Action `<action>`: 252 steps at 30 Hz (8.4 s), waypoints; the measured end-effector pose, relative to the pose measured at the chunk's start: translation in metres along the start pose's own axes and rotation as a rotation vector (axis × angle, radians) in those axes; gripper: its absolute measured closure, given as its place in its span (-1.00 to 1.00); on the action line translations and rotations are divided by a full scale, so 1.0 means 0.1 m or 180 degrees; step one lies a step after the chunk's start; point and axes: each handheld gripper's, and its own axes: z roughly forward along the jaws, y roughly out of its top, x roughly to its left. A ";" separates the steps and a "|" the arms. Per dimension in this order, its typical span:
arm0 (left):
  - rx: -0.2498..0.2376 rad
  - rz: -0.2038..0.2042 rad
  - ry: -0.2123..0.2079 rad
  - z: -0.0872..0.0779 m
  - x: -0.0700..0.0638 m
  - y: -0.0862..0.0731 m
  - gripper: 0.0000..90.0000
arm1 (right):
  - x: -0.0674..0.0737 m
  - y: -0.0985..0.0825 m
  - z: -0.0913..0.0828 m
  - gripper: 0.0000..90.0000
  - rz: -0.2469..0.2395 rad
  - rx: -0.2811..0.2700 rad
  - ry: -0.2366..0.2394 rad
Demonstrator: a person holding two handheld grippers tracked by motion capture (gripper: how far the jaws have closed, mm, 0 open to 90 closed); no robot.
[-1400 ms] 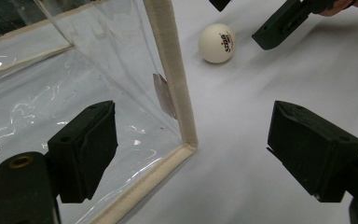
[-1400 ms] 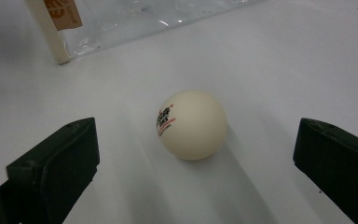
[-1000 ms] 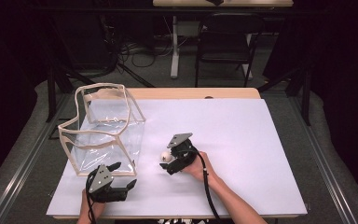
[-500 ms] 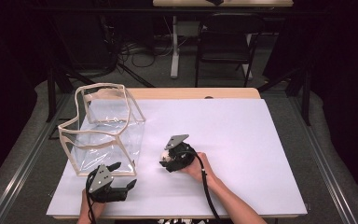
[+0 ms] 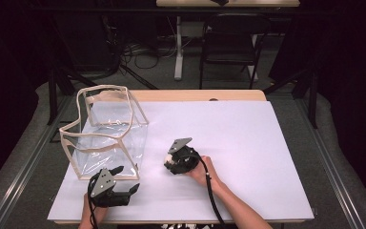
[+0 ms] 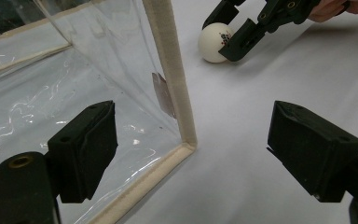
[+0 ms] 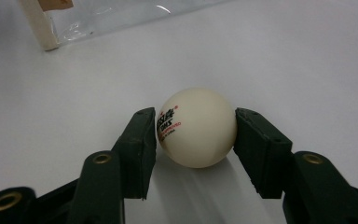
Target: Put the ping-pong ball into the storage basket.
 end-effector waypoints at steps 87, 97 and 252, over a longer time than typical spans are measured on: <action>-0.0024 0.0016 -0.0022 0.02 -0.01 0.01 -0.64 | -0.23 0.14 -0.63 0.12 0.0134 -0.0322 -0.0275; -0.0025 0.0017 -0.0008 0.01 0.00 0.01 -0.64 | -0.25 0.16 -0.70 0.12 0.0121 -0.0352 -0.0269; -0.0027 0.0016 -0.0032 0.03 -0.01 0.01 -0.64 | -0.52 1.42 -0.97 0.13 -0.0225 -0.0361 -0.0264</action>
